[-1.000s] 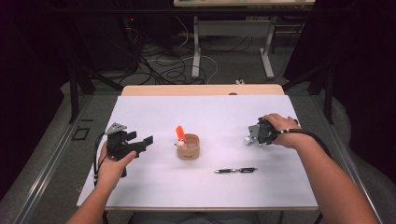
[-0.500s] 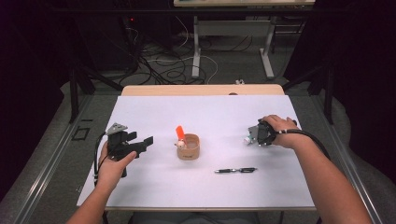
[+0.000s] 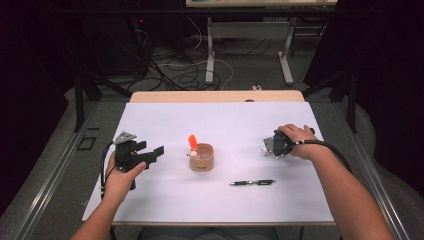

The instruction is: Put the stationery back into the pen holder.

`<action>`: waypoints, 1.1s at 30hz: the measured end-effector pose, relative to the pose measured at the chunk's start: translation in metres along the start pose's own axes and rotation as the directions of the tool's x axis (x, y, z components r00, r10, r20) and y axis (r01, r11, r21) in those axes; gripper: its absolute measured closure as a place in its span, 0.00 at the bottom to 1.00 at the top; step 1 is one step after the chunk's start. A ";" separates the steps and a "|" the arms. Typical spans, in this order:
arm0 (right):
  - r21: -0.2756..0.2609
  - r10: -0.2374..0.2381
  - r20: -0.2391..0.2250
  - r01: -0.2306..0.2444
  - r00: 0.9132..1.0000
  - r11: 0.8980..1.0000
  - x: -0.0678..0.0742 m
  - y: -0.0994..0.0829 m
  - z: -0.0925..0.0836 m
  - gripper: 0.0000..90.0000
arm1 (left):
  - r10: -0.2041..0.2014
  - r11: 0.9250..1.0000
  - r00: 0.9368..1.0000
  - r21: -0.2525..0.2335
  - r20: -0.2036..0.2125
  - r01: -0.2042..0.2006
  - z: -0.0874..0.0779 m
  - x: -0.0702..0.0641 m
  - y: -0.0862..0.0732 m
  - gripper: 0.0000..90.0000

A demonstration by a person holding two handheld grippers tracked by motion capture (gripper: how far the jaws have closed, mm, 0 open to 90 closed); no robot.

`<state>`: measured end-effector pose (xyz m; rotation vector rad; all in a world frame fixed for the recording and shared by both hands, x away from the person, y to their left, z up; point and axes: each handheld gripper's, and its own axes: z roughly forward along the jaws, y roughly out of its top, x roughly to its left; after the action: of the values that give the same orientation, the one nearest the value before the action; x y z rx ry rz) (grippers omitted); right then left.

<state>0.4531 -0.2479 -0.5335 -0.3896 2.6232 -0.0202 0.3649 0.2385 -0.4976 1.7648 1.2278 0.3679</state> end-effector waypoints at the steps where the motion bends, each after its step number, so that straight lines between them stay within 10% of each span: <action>1: 0.000 -0.024 0.002 0.024 1.000 1.000 -0.001 0.000 0.000 0.68 | 0.001 1.000 1.000 0.000 0.000 -0.001 0.000 0.000 0.000 0.21; 9: 0.015 -0.077 0.010 0.077 0.997 0.997 0.002 0.003 0.000 0.73 | -0.007 1.000 1.000 -0.002 0.002 0.007 0.000 0.000 0.000 0.21; 22: 0.006 -0.033 0.021 0.032 0.999 0.999 0.000 0.002 -0.004 0.73 | -0.007 1.000 1.000 0.005 0.005 0.007 -0.001 0.000 0.001 0.21; 33: -0.077 0.016 0.130 -0.006 0.991 0.997 0.002 0.013 -0.018 0.73 | 0.000 1.000 1.000 -0.001 0.009 0.000 0.000 -0.002 0.001 0.21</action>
<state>0.4395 -0.2367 -0.5198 -0.3896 2.5018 0.1057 0.3646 0.2365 -0.4962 1.7639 1.2208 0.3598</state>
